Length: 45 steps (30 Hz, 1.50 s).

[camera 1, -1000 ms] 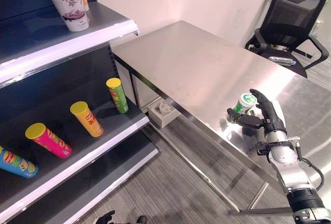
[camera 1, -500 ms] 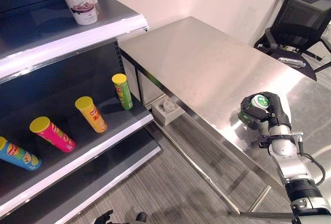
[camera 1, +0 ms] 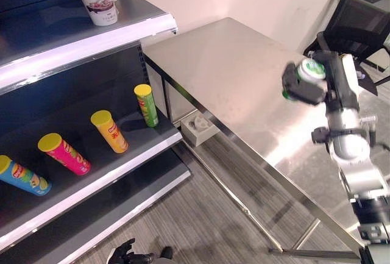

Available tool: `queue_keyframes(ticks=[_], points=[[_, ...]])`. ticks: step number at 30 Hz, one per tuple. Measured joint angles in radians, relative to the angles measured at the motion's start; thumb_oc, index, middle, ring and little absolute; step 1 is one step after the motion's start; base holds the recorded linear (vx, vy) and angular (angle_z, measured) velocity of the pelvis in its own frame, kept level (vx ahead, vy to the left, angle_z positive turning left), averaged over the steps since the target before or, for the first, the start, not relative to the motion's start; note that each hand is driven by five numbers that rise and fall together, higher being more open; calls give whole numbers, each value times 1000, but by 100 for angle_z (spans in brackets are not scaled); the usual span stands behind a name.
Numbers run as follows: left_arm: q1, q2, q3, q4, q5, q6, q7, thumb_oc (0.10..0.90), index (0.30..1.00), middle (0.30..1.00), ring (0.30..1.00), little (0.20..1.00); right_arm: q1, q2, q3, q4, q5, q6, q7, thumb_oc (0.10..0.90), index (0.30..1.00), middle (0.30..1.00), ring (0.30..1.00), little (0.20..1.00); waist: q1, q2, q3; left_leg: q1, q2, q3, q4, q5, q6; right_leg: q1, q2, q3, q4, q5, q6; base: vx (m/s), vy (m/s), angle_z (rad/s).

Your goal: Put the goods on the table back onto the shelves and tidy them up.

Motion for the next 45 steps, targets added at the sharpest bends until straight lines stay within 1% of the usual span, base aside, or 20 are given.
queue_keyframes(ticks=[4, 6, 10, 11, 12, 13, 14, 16, 18, 21, 26, 31, 33, 34, 35, 37, 38, 40, 43, 45], points=[[-8, 4, 0, 7, -31, 0, 0, 800, 900, 900, 900, 900, -238, 1, 81, -61, 102, -60, 19, 400, 300, 300, 300, 300, 41, -5, 5, -19, 22, -28, 16, 11, -19, 13, 27, -34, 0, -13, -16, -105, -145, 22], [0, 4, 0, 21, -39, 0, 0, 800, 900, 900, 900, 900, -399, 16, 222, -63, 173, -75, 45, 400, 300, 300, 300, 300, 59, -7, 8, -29, 29, -32, 32, 22, -36, 21, 37, -45, -1, -22, -23, -76, -173, 25], [-29, 4, -4, 39, -62, -2, 0, 800, 900, 900, 900, 900, -484, 28, 292, -96, 214, -120, 91, 400, 300, 300, 300, 300, 104, -2, 18, -118, 30, -26, 59, 76, -70, 32, 68, -92, 7, -73, -25, -165, -36, 93], [-57, 2, -9, 52, -76, 1, -1, 800, 900, 900, 900, 900, -485, 19, 293, -111, 227, -119, 96, 400, 300, 300, 300, 300, 92, -5, 24, -163, 10, 38, 53, 143, -65, 31, 66, -94, 2, -94, -45, -152, 9, 209], [-73, -1, -7, 52, -78, 0, -1, 800, 900, 900, 900, 900, -491, 19, 300, -115, 228, -117, 101, 400, 300, 300, 300, 300, 93, 3, 33, -191, 7, 170, 37, 187, -62, 27, 60, -117, -1, -96, -65, -109, 31, 144], [-53, 5, 4, 41, -78, -2, 0, 800, 900, 900, 900, 900, -493, 57, 315, -115, 228, -115, 102, 400, 300, 300, 300, 300, 128, 4, 37, -191, 13, 255, 74, 141, -19, 24, 52, -109, -2, -90, -87, -62, 65, 33], [-12, 25, 9, 38, -78, 0, 2, 800, 900, 900, 900, 900, -493, 104, 337, -117, 228, -113, 106, 400, 300, 300, 300, 300, 149, -15, 38, -185, 14, 280, 155, 82, 34, 23, 32, -95, -1, -82, -98, -36, 89, -37], [30, 45, 9, 49, -76, 19, 2, 800, 900, 900, 900, 900, -493, 110, 374, -143, 228, -109, 120, 400, 300, 300, 300, 300, 124, -37, 40, -166, 14, 274, 215, 29, 24, 35, 3, -115, 0, -76, -89, 55, 174, 20], [72, 23, -1, 82, -77, 23, 1, 800, 900, 900, 900, 900, -481, 112, 376, -183, 230, -103, 130, 400, 300, 300, 300, 300, 53, 6, 24, -65, -2, 236, 81, 14, 17, 88, -8, -174, 7, -67, -17, 95, 194, 88], [52, 16, 13, 75, -78, 21, -3, 800, 900, 900, 900, 900, -473, 118, 360, -187, 232, -94, 144, 400, 300, 300, 300, 300, 55, -9, 17, -41, -88, 215, -1, 54, 52, 103, -83, -225, 7, -33, 27, 65, 232, 49], [2, 32, 47, 53, -88, 13, 0, 800, 900, 900, 900, 900, -474, 192, 360, -90, 231, -67, 141, 400, 300, 300, 300, 300, 95, -11, 8, -44, -148, 180, 11, 51, 65, 129, -131, -261, 17, -19, 18, 58, 177, 31], [-15, 36, 47, 89, -112, 14, 1, 800, 900, 900, 900, 900, -473, 226, 372, 23, 221, -21, 135, 400, 300, 300, 300, 300, 105, 12, -3, -41, -152, 159, 45, 29, 95, 128, -167, -268, 127, -37, 24, 60, 84, 24], [-26, 40, 37, 106, -114, 18, 2, 800, 900, 900, 900, 900, -473, 208, 373, 58, 214, -7, 133, 400, 300, 300, 300, 300, 80, 19, -7, -45, -147, 95, 51, 27, 114, 118, -180, -216, 208, -58, 9, 25, -46, 55], [-29, 37, 37, 100, -115, 19, 3, 800, 900, 900, 900, 900, -473, 196, 373, 57, 197, -5, 134, 400, 300, 300, 300, 300, 77, 32, -8, -44, -134, 74, 41, 32, 124, 73, -186, -143, 285, -115, -17, 50, -50, 51], [-30, 43, 37, 100, -115, 18, 2, 800, 900, 900, 900, 900, -473, 192, 375, 59, 191, -2, 132, 400, 300, 300, 300, 300, 59, 41, -5, -49, -116, 55, 40, 41, 121, 48, -142, 14, 258, -159, 14, 50, -49, 44], [-34, 56, 35, 108, -117, 21, 2, 800, 900, 900, 900, 900, -487, 197, 402, 76, 182, 10, 133, 400, 300, 300, 300, 300, 62, 19, -15, -52, -131, 54, 35, 43, 120, 2, -129, 115, 170, -167, 45, 52, -68, 35], [-31, 68, 34, 105, -117, 20, 3, 800, 900, 900, 900, 900, -492, 209, 409, 96, 180, 10, 132, 400, 300, 300, 300, 300, 52, -5, -17, -52, -156, 26, 28, 41, 111, 0, -122, 154, 103, -118, 50, 74, -145, 67], [-17, 74, 0, 73, -135, 8, 6, 800, 900, 900, 900, 900, -496, 269, 413, 198, 180, -1, 113, 400, 300, 300, 300, 300, 50, -7, -39, -55, -132, -26, 5, 44, 83, 59, -76, 120, 37, -84, 63, 85, -175, 80], [-37, 64, -10, 70, -157, 12, 0, 800, 900, 900, 900, 900, -520, 237, 432, 275, 164, 21, 114, 400, 300, 300, 300, 300, 61, -34, -50, -83, -96, -77, 3, 72, 42, 76, -21, 44, 0, -78, 34, 53, -99, 66], [-14, 47, -42, 78, -162, 22, -2, 800, 900, 900, 900, 900, -527, 236, 438, 303, 153, 24, 114, 400, 300, 300, 300, 300, 105, -46, -52, -85, -79, -82, -7, 84, 31, 76, 2, 25, 0, -89, 23, 44, -103, 24]])
